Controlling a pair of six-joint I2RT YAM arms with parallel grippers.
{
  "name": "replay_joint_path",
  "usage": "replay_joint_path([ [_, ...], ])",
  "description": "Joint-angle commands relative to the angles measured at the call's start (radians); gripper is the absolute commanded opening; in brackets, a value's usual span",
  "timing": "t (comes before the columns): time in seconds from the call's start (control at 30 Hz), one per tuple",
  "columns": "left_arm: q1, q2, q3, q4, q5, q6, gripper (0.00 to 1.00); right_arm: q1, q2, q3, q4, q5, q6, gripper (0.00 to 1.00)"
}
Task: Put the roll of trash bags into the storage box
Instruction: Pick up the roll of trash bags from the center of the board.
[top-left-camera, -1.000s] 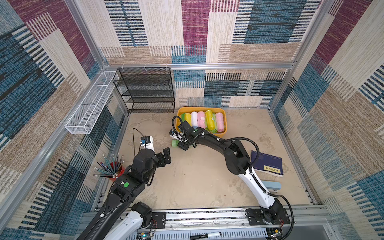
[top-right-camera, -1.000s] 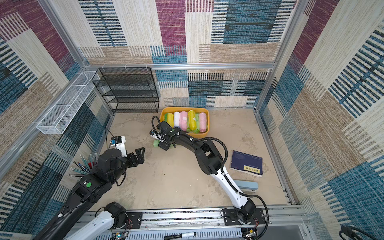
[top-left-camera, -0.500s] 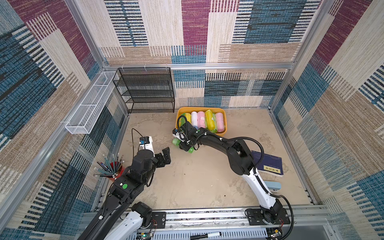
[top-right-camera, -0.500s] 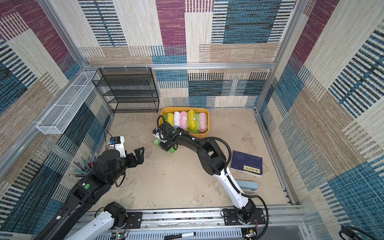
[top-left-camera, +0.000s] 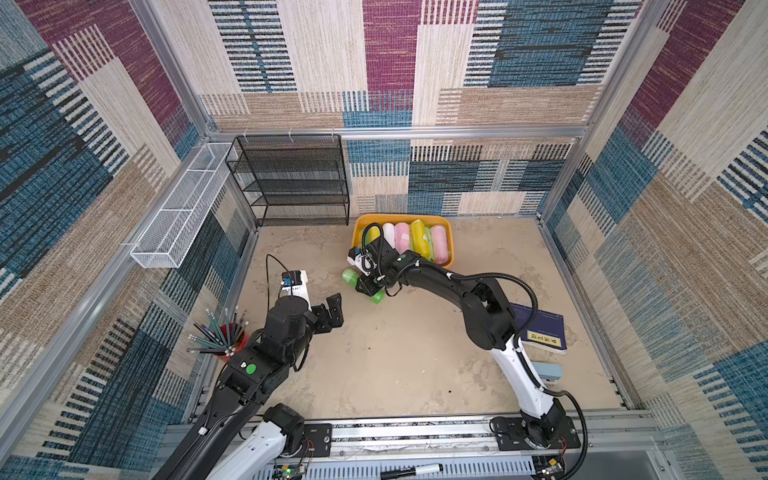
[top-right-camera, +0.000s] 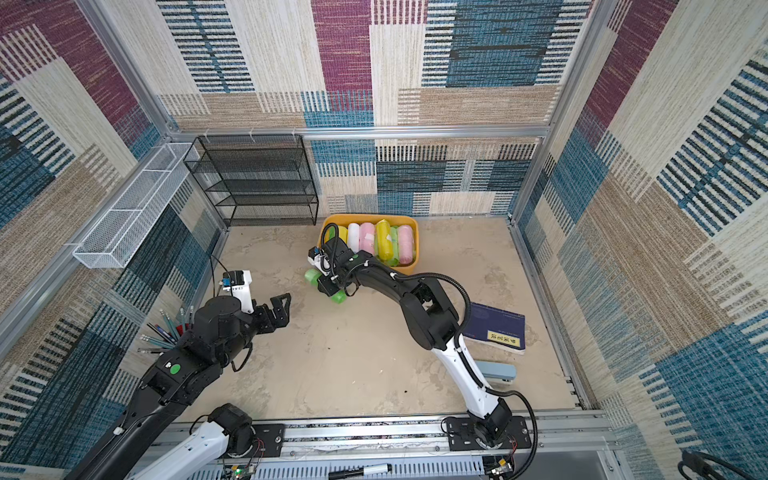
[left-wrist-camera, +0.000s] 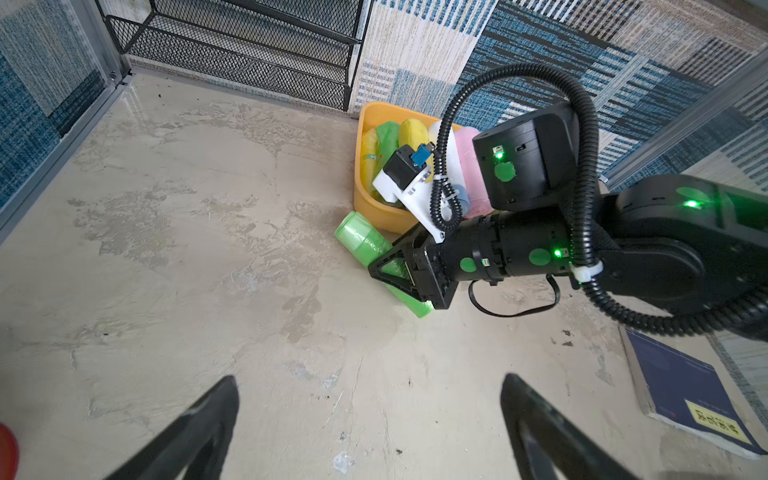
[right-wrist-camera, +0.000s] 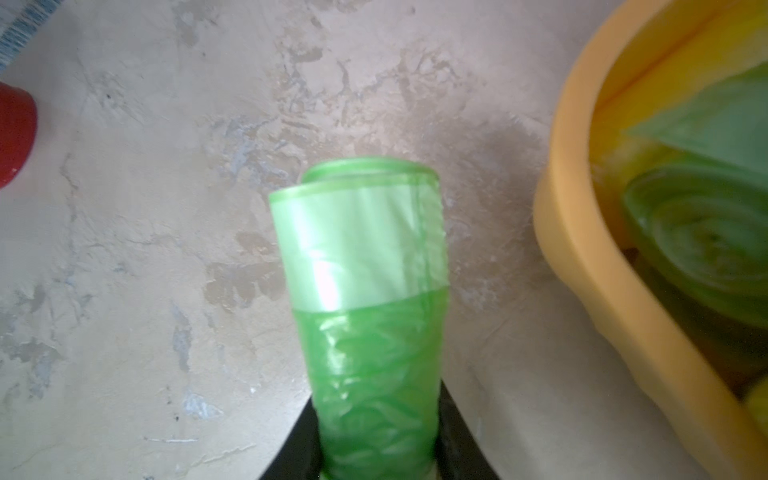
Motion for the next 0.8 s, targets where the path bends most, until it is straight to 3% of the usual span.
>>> replay_joint_path([
  [0.0,0.000,-0.001,0.013,-0.001,0.012,-0.012,0.98,-0.002,-0.038,-0.017,0.062,-0.036,0.053,0.32],
  [0.4,0.001,-0.005,0.021,-0.012,0.039,-0.020,0.99,-0.035,-0.168,-0.076,0.118,-0.047,0.162,0.29],
  [0.77,0.001,0.034,0.035,0.037,0.121,-0.023,0.99,-0.143,-0.323,-0.202,0.210,-0.095,0.245,0.29],
])
